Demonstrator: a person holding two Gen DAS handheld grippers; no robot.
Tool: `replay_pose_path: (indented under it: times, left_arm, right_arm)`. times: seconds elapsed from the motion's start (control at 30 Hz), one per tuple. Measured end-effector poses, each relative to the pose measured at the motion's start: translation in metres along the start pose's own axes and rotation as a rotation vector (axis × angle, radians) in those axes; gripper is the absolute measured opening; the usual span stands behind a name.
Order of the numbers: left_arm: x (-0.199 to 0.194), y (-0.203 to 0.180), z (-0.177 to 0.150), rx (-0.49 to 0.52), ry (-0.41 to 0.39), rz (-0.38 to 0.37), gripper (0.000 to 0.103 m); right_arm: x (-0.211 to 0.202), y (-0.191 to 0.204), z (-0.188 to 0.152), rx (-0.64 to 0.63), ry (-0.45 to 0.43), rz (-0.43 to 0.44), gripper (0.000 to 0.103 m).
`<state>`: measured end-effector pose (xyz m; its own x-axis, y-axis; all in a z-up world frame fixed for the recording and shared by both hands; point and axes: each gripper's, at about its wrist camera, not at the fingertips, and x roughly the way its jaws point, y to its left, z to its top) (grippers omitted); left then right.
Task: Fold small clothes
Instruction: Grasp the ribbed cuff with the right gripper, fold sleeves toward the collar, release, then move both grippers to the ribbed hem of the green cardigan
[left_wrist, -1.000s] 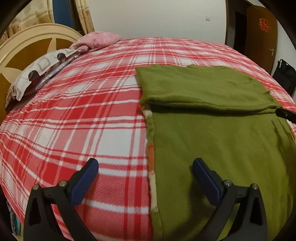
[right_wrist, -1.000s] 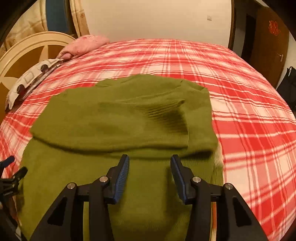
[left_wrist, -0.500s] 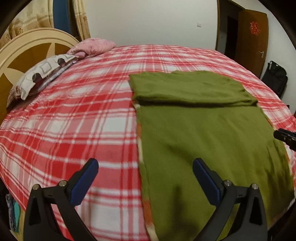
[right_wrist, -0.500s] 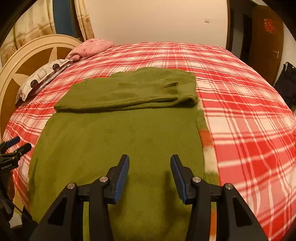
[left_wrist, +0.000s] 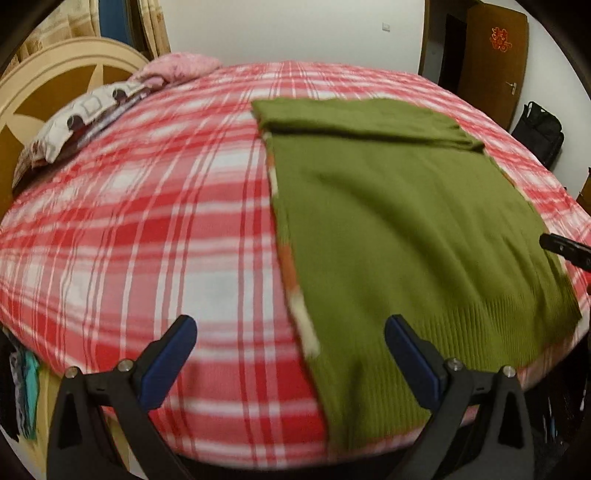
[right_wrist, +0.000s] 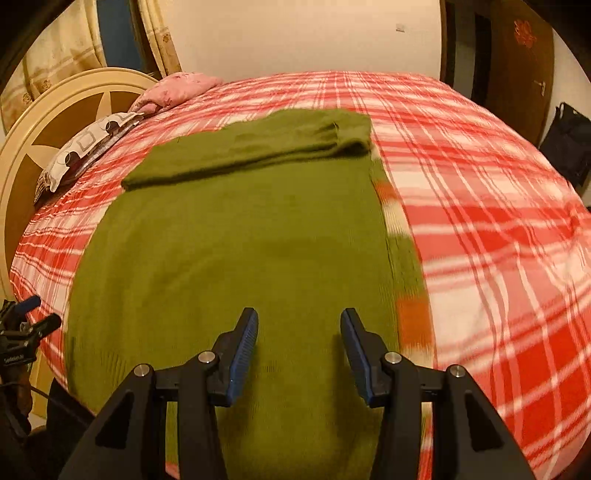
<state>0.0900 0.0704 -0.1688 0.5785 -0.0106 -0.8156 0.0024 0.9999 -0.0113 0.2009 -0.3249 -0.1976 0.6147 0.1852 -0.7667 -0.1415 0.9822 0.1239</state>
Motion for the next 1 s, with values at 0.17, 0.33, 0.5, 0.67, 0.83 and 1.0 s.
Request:
replay_pose_path:
  times: [0.17, 0.33, 0.5, 0.67, 0.83, 1.0]
  left_arm:
    - [0.003, 0.005, -0.019, -0.080, 0.072, -0.071, 0.095]
    - [0.001, -0.007, -0.020, -0.078, 0.071, -0.137, 0.087]
    - [0.018, -0.014, -0.030, -0.104, 0.155, -0.213, 0.069]
    - [0.018, -0.015, -0.030, -0.133, 0.152, -0.249, 0.061]
    - [0.019, -0.020, -0.031, -0.119, 0.162, -0.289, 0.056]
    - [0.024, -0.021, -0.030, -0.127, 0.168, -0.298, 0.050]
  right_arm:
    - [-0.008, -0.007, -0.024, 0.028, 0.015, -0.015, 0.049]
    - [-0.020, -0.010, -0.041, 0.036, 0.014, -0.037, 0.049]
    - [-0.025, -0.017, -0.050, 0.051, 0.024, -0.040, 0.049]
    - [-0.028, -0.024, -0.054, 0.074, 0.024, -0.033, 0.049]
    - [-0.031, -0.028, -0.057, 0.086, 0.015, -0.040, 0.049]
    - [-0.037, -0.038, -0.061, 0.116, 0.007, -0.046, 0.049]
